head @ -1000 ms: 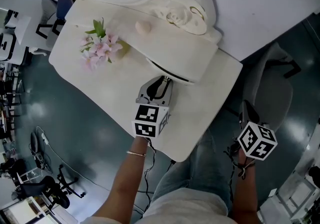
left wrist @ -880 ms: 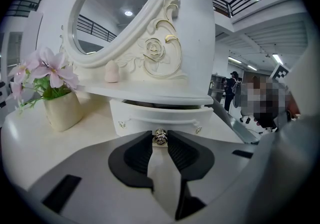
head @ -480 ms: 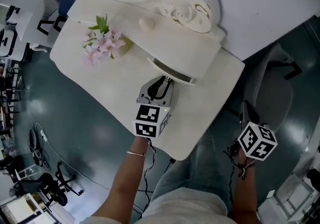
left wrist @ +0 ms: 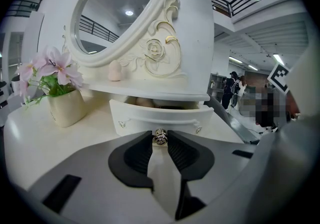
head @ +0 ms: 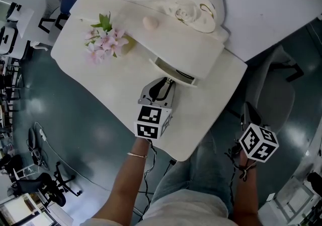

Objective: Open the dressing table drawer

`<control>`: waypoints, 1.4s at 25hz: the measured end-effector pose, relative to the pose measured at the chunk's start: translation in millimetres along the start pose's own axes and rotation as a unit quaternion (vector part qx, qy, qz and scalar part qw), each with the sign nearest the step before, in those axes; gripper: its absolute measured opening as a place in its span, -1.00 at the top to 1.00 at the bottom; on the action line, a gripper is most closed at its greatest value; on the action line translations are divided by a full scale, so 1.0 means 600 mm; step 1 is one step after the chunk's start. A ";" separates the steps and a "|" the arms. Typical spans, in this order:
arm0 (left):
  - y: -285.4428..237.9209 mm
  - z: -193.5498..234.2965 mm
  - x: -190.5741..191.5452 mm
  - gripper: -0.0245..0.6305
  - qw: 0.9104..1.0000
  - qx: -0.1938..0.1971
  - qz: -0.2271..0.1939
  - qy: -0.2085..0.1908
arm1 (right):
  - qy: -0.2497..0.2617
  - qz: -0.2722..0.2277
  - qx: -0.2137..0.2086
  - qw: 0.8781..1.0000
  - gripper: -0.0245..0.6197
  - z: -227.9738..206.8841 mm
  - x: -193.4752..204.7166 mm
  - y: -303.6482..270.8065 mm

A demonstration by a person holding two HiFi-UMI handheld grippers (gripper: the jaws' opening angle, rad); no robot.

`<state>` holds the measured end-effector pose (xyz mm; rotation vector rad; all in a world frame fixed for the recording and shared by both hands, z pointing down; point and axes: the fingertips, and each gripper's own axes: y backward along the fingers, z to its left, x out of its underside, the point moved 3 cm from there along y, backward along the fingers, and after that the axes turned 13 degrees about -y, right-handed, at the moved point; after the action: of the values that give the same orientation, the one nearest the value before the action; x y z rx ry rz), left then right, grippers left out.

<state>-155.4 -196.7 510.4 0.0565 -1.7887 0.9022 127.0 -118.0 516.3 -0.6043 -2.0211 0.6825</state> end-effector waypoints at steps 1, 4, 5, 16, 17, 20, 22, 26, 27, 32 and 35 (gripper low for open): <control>0.000 0.000 0.001 0.61 1.000 0.000 0.000 0.000 | 0.000 0.000 0.000 1.000 0.90 0.000 0.000 0.000; 0.002 0.000 0.001 0.61 1.000 0.000 -0.001 0.000 | 0.001 0.001 -0.001 1.000 0.90 0.001 0.002 0.000; 0.002 -0.001 0.001 0.61 1.000 0.000 -0.002 0.000 | 0.001 0.001 -0.001 1.000 0.90 0.001 0.002 0.001; 0.014 -0.004 0.011 0.61 1.000 -0.001 0.002 0.001 | 0.007 -0.001 -0.007 1.000 0.90 0.009 0.002 0.005; 0.015 -0.004 0.012 0.61 1.000 -0.001 0.002 0.001 | 0.007 -0.001 -0.008 1.000 0.90 0.010 0.003 0.005; 0.017 -0.003 0.014 0.61 1.000 -0.002 0.002 0.002 | 0.009 -0.002 -0.008 1.000 0.90 0.012 0.004 0.006; 0.019 -0.003 0.014 0.61 1.000 -0.002 0.002 0.002 | 0.010 -0.001 -0.008 1.000 0.90 0.013 0.005 0.008; 0.021 -0.003 0.015 0.61 1.000 -0.001 0.003 0.003 | 0.008 -0.001 -0.004 1.000 0.90 0.010 0.007 0.011; 0.022 -0.003 0.015 0.61 1.000 0.000 0.003 0.003 | 0.008 -0.002 -0.004 1.000 0.90 0.009 0.007 0.012; 0.027 -0.002 0.017 0.61 1.000 -0.001 0.002 0.003 | 0.010 -0.005 -0.004 1.000 0.90 0.014 0.005 0.011; 0.031 -0.003 0.019 0.61 1.000 -0.001 0.002 0.005 | 0.009 -0.005 -0.005 1.000 0.90 0.018 0.007 0.011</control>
<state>-166.9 -178.1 510.0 0.0471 -1.7815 0.9035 116.9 -113.2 509.6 -0.6034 -2.0101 0.6596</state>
